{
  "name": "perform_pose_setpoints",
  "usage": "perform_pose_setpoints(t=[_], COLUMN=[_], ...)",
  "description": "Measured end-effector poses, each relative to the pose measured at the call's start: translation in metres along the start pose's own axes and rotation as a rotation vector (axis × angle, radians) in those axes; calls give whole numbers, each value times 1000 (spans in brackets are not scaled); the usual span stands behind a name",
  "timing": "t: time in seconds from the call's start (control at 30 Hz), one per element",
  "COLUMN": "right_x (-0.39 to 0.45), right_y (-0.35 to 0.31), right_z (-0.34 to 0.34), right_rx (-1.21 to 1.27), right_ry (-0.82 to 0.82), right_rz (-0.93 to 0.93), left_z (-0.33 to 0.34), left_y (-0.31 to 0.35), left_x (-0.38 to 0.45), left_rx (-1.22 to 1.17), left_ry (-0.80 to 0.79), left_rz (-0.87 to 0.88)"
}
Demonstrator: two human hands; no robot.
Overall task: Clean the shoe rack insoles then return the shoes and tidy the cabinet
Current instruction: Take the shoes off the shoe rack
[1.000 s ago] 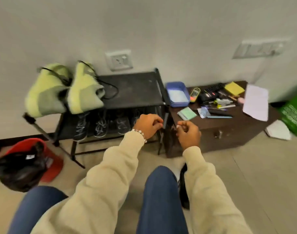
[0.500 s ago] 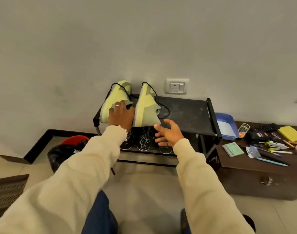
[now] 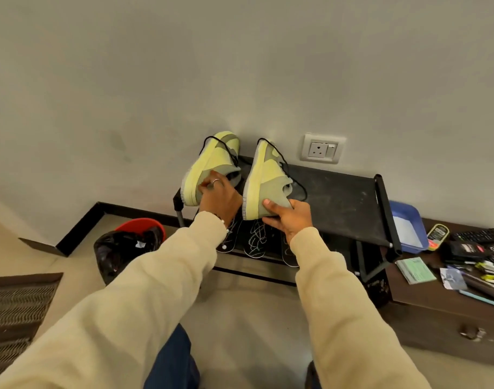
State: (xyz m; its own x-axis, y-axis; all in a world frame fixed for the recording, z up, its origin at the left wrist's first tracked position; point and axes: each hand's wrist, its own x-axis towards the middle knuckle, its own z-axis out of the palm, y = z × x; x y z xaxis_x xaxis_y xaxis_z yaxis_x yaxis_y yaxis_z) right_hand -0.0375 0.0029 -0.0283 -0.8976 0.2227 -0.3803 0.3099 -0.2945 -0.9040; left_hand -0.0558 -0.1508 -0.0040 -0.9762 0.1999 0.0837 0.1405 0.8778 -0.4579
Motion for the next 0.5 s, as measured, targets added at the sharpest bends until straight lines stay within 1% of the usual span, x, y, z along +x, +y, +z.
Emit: perform_pose_setpoints(t=[0.07,0.13,0.2,0.3,0.43,0.5], right_x=[-6,-14,-24,-45,-86,-110], right_y=[-6,-13,-16,-17,-12,-6], right_z=[4,10,16,26,44,57], right_rx=[-105,-242,-386,-570,-738,-800], right_ry=[35,74,94,106,59,21], right_rz=[-47,-96,-136,-204,-343,-418], left_z=[-10,-15,-8,1,15,24], left_y=[-18,-38,-51,-70,-88,-99], left_x=[-9,-19,-29,-56,-114,-149], left_rx=[-25,-21,-70,-251,-441,-577], left_ry=[-31,27,25,79,155,199], left_rz=[-21,-65,-75,-156,-252,-357])
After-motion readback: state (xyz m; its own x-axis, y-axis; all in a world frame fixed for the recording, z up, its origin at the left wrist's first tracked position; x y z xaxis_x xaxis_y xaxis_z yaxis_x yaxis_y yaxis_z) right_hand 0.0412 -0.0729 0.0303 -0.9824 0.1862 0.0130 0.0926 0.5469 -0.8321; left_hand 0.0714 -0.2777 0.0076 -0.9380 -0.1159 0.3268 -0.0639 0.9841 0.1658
